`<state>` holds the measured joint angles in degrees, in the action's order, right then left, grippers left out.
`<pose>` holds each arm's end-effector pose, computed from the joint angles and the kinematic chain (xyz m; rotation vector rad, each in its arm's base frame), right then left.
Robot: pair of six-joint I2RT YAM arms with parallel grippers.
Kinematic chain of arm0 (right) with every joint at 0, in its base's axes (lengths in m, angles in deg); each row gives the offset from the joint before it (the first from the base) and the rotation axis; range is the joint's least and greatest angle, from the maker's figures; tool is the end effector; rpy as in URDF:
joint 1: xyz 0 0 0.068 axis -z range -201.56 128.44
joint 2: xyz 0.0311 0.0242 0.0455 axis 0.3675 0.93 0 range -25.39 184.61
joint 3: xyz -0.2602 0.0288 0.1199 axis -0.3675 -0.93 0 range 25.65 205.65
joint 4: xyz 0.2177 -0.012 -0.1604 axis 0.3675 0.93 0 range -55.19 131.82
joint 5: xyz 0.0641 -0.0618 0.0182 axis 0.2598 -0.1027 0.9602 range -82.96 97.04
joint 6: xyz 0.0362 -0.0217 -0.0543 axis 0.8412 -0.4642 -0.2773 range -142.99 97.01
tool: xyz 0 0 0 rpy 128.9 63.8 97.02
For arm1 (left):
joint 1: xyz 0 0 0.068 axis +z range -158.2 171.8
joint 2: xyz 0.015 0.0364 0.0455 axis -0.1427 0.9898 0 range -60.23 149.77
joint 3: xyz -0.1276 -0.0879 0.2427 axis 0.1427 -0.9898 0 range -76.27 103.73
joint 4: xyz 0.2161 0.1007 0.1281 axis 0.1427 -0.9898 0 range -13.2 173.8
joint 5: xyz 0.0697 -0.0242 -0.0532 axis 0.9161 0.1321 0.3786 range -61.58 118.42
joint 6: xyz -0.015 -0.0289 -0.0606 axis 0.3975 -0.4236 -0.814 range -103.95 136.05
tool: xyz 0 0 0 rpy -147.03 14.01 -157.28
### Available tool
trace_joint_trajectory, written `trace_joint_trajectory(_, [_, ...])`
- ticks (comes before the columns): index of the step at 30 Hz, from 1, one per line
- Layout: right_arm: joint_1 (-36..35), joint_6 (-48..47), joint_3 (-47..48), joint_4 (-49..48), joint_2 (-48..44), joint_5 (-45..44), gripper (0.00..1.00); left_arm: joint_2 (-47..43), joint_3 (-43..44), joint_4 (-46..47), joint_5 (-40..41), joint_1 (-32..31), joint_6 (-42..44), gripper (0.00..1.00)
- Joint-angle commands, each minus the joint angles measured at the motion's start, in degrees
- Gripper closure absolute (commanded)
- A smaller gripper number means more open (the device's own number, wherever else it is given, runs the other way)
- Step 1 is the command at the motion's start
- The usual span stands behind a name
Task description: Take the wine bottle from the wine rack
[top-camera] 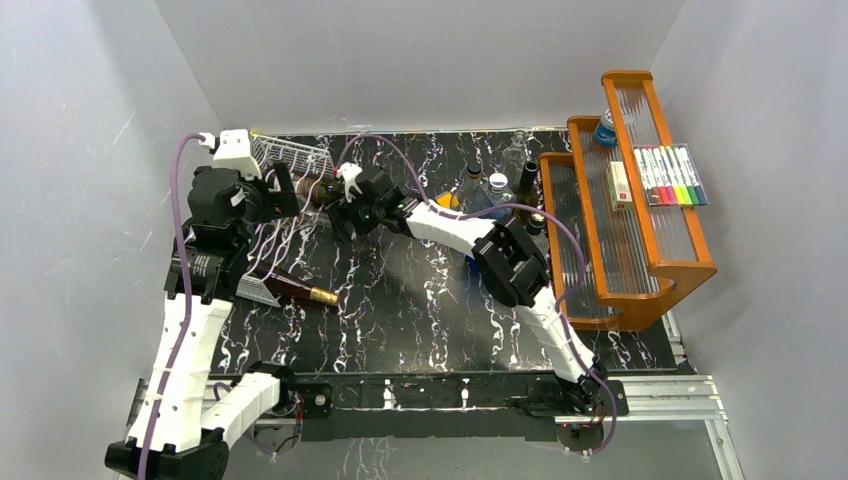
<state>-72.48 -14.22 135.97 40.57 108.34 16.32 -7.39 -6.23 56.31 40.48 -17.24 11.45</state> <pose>0.3609 0.4585 0.2065 -0.8773 1.9889 0.7874 0.2024 -0.0204 0.4461 -0.0860 1.7441 0.0100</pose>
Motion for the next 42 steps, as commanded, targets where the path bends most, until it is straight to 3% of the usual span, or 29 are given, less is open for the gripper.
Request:
trace_joint_trajectory(1, [-0.4,0.1,6.1,-4.1,3.7,2.7,0.02,-0.4,0.2,0.2,0.8,-0.5,0.6,0.02])
trace_joint_trajectory(12, [-0.1,2.7,19.0,-7.1,16.2,6.2,0.05,-1.0,-0.4,0.1,1.5,-1.6,0.8,0.02])
trace_joint_trajectory(16, [-0.1,3.6,25.1,-7.9,20.3,8.4,0.16,-1.1,-0.7,0.0,1.9,-2.3,0.9,0.02])
trace_joint_trajectory(24, [-0.2,6.1,28.4,-11.3,22.1,12.9,0.39,-1.1,-1.3,-0.3,1.7,-2.6,0.3,0.02])
trace_joint_trajectory(26, [-0.4,6.5,28.1,-11.4,21.5,12.9,0.49,-1.0,-1.3,-0.4,1.9,-2.6,0.3,0.02])
trace_joint_trajectory(33, [-0.6,8.4,22.2,-12.5,15.9,12.8,0.71,-1.1,-1.4,-0.7,2.7,-2.5,0.8,0.02])
trace_joint_trajectory(42, [-0.7,7.7,4.4,-14.5,3.0,13.2,0.99,-1.1,-2.9,-0.1,2.0,-2.6,0.3,0.02])
